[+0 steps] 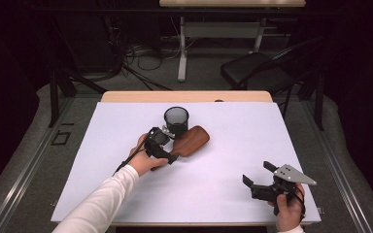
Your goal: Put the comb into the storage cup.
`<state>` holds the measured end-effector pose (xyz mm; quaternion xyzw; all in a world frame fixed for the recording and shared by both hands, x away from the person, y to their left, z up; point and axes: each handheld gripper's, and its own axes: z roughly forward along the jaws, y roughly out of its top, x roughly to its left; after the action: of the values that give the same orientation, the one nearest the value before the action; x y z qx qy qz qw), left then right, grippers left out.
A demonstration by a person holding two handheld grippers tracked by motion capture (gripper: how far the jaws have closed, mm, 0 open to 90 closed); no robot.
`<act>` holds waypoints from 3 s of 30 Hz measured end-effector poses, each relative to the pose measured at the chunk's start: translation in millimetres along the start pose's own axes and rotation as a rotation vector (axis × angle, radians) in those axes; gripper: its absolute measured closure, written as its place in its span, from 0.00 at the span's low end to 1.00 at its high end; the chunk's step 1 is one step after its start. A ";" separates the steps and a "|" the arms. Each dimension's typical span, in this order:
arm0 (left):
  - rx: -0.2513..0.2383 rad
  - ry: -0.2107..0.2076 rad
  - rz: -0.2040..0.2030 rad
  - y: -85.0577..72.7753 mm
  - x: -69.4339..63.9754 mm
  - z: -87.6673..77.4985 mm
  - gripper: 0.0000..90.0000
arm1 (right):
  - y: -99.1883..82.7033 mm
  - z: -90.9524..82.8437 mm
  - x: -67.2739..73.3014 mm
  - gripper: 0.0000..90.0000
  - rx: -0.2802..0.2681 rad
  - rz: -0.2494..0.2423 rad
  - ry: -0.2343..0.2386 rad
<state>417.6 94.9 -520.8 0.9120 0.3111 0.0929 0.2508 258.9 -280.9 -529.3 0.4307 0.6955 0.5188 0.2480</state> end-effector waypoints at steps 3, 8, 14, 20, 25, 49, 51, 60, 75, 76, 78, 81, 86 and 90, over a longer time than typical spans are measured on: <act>0.013 0.004 0.010 -0.2 0.2 2.6 0.26 | -0.1 0.2 0.1 0.05 -0.003 -0.005 0.002; 0.009 0.006 0.027 0.3 -0.9 3.5 0.34 | 0.0 -0.2 -0.3 0.05 0.007 -0.004 0.002; 0.010 -0.005 0.034 1.7 -3.0 6.1 0.42 | 0.0 -0.3 -0.3 0.05 0.007 -0.006 0.002; 0.018 -0.002 0.027 1.6 -3.3 8.8 0.51 | -0.2 0.1 -0.4 0.05 0.000 -0.002 0.001; 0.021 -0.011 0.013 1.6 -1.6 9.7 0.51 | -0.2 0.3 -0.6 0.05 0.000 -0.004 0.001; 0.036 -0.059 0.004 1.4 -1.9 18.7 0.66 | -0.4 0.4 -0.5 0.05 0.000 -0.006 0.003; 0.031 -0.061 -0.001 0.8 -1.6 19.5 0.67 | -0.4 0.4 -0.5 0.05 0.001 -0.005 0.003; 0.027 -0.050 -0.013 -1.4 -0.4 21.0 0.73 | -0.5 1.0 -0.7 0.05 0.002 -0.010 0.005; 0.031 -0.045 0.003 -0.5 -2.4 21.2 0.79 | -0.7 1.4 0.1 0.05 0.010 -0.004 0.009; 0.032 -0.044 0.007 -0.4 -2.7 21.1 0.79 | -0.7 1.4 0.1 0.05 0.010 -0.004 0.009; 0.035 -0.047 0.015 -0.2 -2.4 20.8 0.79 | -0.7 1.4 -0.2 0.05 0.010 -0.004 0.009; 0.034 -0.050 0.028 -0.4 -1.9 20.8 0.79 | -0.8 1.4 -0.2 0.05 0.010 -0.004 0.009; 0.027 -0.050 0.048 -1.5 -1.8 20.6 0.80 | -0.9 1.7 -0.2 0.05 0.011 -0.005 0.008; 0.023 -0.060 0.044 -2.3 -0.5 20.5 0.80 | -1.0 1.8 -0.3 0.05 0.012 -0.004 0.007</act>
<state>422.7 87.9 -539.6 0.9238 0.2845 0.0672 0.2473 260.2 -280.3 -530.8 0.4288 0.7003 0.5157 0.2443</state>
